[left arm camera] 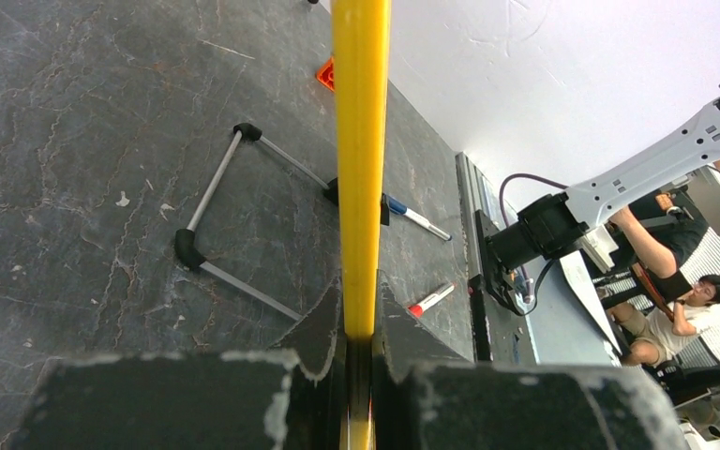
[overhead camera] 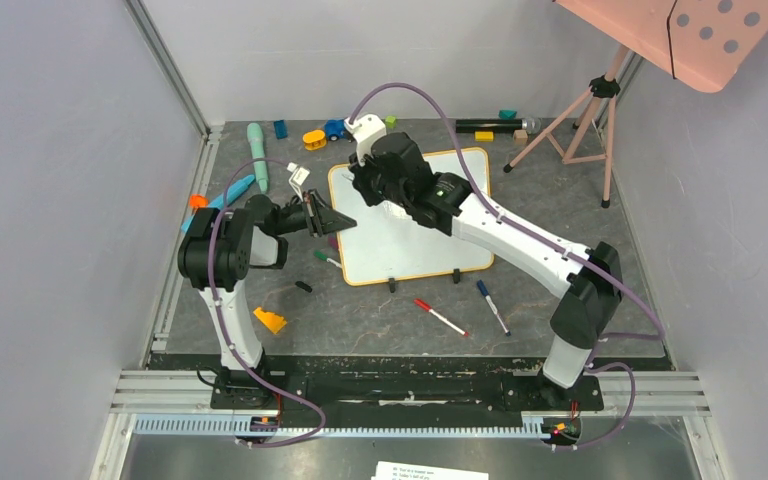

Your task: Write a sentence on the whiteboard

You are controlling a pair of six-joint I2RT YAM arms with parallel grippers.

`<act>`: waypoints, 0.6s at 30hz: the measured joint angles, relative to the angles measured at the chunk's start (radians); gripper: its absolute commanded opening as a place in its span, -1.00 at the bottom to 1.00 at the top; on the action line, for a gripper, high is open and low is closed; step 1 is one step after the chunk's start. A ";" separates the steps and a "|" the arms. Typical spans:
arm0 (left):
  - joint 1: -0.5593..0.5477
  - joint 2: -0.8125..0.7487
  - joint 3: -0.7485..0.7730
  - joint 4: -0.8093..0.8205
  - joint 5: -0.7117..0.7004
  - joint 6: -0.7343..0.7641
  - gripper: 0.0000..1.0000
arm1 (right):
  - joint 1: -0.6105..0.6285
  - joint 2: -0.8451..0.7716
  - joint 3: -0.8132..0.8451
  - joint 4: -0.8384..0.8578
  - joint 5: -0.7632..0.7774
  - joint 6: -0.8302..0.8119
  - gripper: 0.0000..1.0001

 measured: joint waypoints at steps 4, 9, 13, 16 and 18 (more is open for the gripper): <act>0.000 -0.008 -0.016 0.003 -0.013 0.005 -0.96 | 0.000 -0.030 -0.082 0.028 0.008 0.000 -1.00; 0.001 -0.009 -0.018 0.004 -0.014 0.006 -0.96 | 0.000 -0.053 -0.142 0.035 0.009 0.000 -1.00; 0.001 -0.009 -0.018 0.004 -0.014 0.007 -0.96 | 0.000 -0.056 -0.146 0.050 0.009 -0.003 -1.00; 0.001 -0.009 -0.018 0.004 -0.014 0.006 -0.96 | 0.000 -0.058 -0.146 0.057 0.009 -0.003 -1.00; 0.002 -0.009 -0.017 0.004 -0.013 0.006 -0.96 | 0.000 -0.060 -0.146 0.060 0.009 -0.003 -1.00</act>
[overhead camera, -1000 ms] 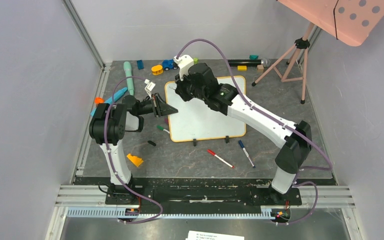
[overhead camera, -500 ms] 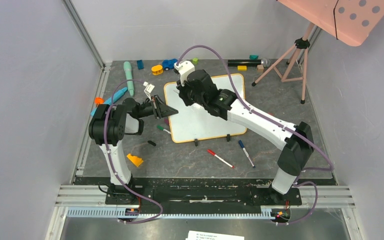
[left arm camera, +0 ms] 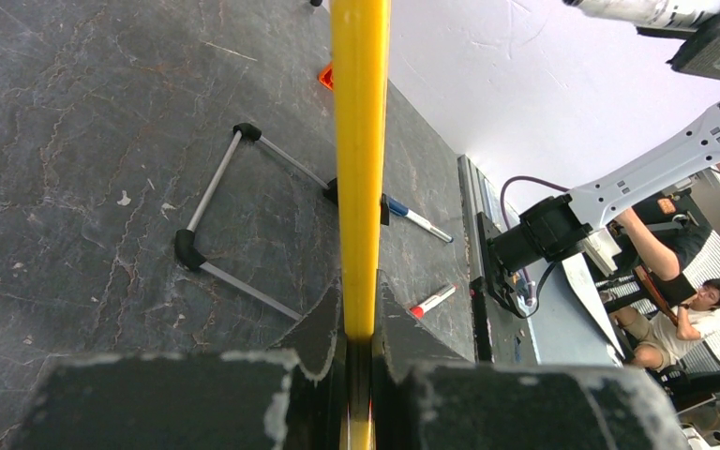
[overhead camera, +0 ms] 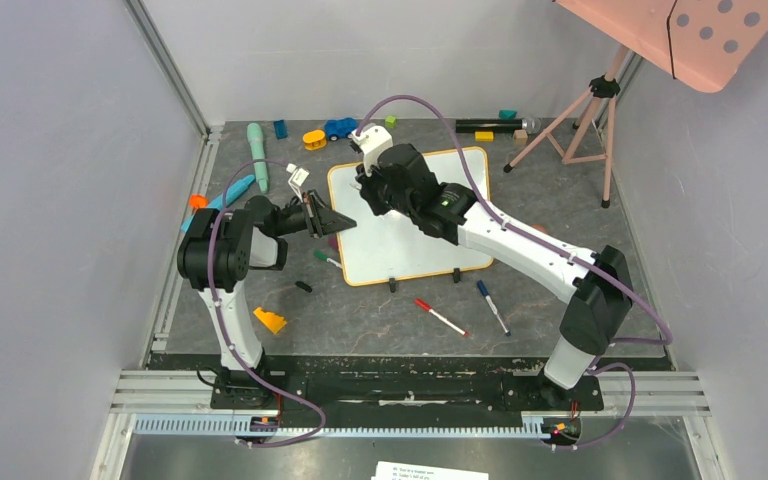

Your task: Write a sentence on the whiteboard

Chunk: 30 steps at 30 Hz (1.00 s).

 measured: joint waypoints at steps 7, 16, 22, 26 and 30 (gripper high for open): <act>0.003 0.000 -0.001 0.000 -0.003 0.000 -0.96 | 0.000 -0.002 0.000 0.006 -0.009 -0.004 -1.00; 0.012 -0.015 -0.041 0.005 -0.039 0.002 -0.96 | 0.002 -0.001 0.006 0.011 -0.056 -0.019 -1.00; 0.012 -0.016 -0.041 0.005 -0.039 0.003 -0.96 | 0.002 -0.001 0.011 0.014 -0.053 -0.030 -1.00; 0.012 -0.016 -0.041 0.005 -0.039 0.003 -0.96 | 0.002 -0.001 0.011 0.010 -0.029 -0.037 -1.00; 0.012 -0.016 -0.041 0.005 -0.039 0.003 -0.96 | 0.002 -0.001 0.011 0.009 -0.010 -0.042 -1.00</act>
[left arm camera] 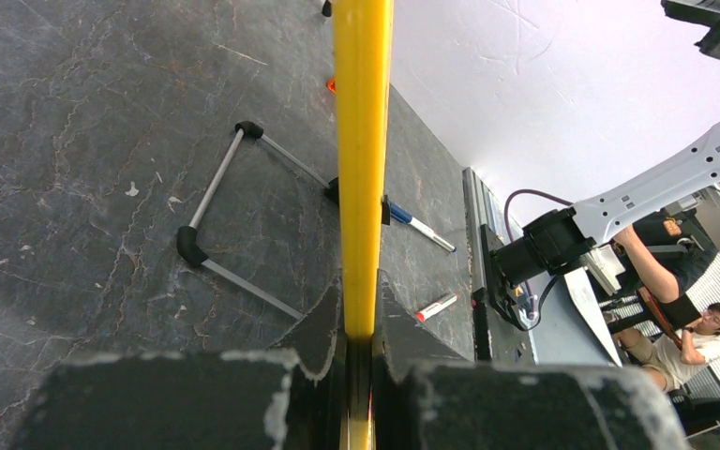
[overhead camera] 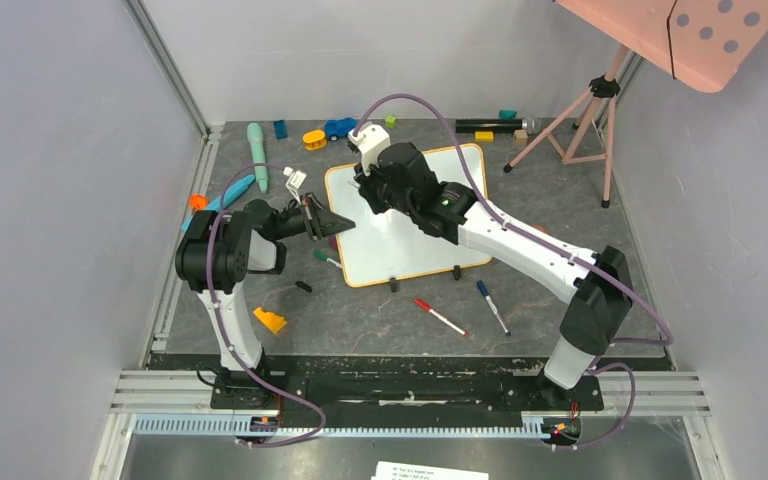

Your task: Write a sentence on the whiteboard

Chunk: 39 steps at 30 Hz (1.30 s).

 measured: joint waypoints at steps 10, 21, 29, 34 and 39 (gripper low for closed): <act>0.000 0.000 0.000 0.000 0.000 0.000 -0.96 | -0.006 0.000 0.004 -0.002 -0.025 0.057 -1.00; 0.000 0.000 0.000 0.000 0.001 0.001 -0.96 | -0.008 0.055 0.078 -0.037 -0.084 0.013 -1.00; 0.000 0.000 0.000 0.000 0.002 0.002 -0.96 | -0.006 0.133 0.155 -0.076 -0.076 0.000 -1.00; 0.000 0.000 0.000 0.000 0.003 0.005 -0.96 | -0.006 0.147 0.172 -0.097 -0.052 0.000 -1.00; 0.000 0.000 0.001 0.000 0.003 0.005 -0.96 | -0.007 0.147 0.177 -0.098 -0.045 -0.020 -1.00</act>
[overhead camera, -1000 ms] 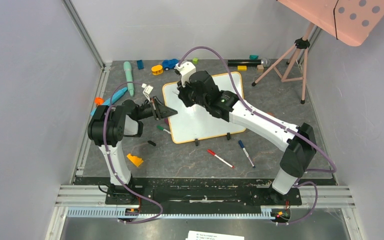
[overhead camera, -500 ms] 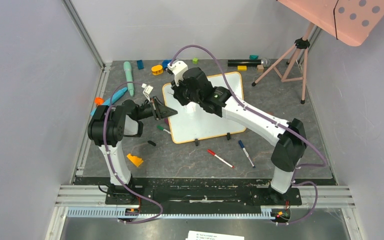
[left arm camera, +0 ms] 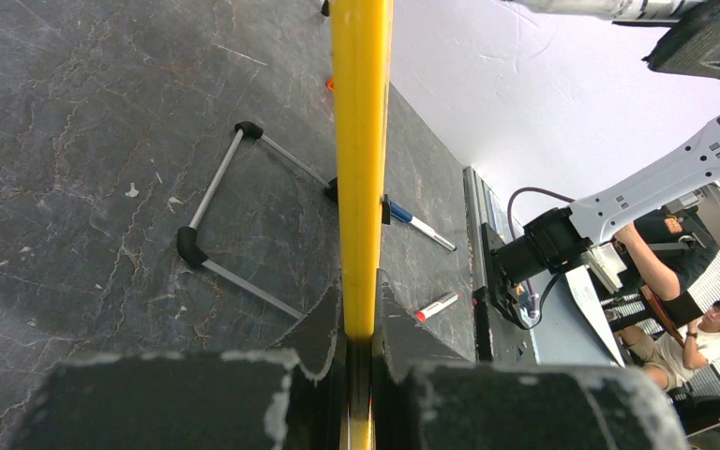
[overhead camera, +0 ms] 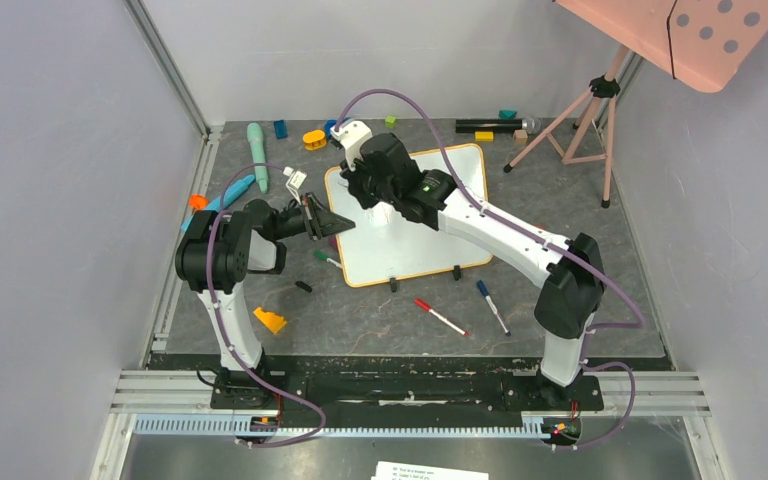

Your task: Write a sentence on the whiteboard

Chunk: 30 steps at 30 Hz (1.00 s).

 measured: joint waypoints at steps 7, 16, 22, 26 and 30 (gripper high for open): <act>0.000 0.000 0.000 0.000 0.000 0.000 -0.96 | 0.000 0.001 0.000 -0.006 0.000 -0.006 -1.00; 0.000 -0.002 0.000 -0.001 0.001 0.001 -0.96 | 0.000 0.035 0.008 -0.023 0.013 -0.006 -1.00; 0.000 -0.003 0.000 -0.001 0.001 0.001 -0.96 | 0.002 0.046 0.016 -0.035 0.018 -0.006 -1.00; 0.000 -0.003 0.000 -0.002 0.001 0.006 -0.96 | 0.003 0.049 0.026 -0.045 0.027 -0.006 -1.00; 0.000 -0.003 0.000 -0.002 0.002 0.008 -0.96 | 0.005 0.053 0.035 -0.053 0.039 -0.006 -1.00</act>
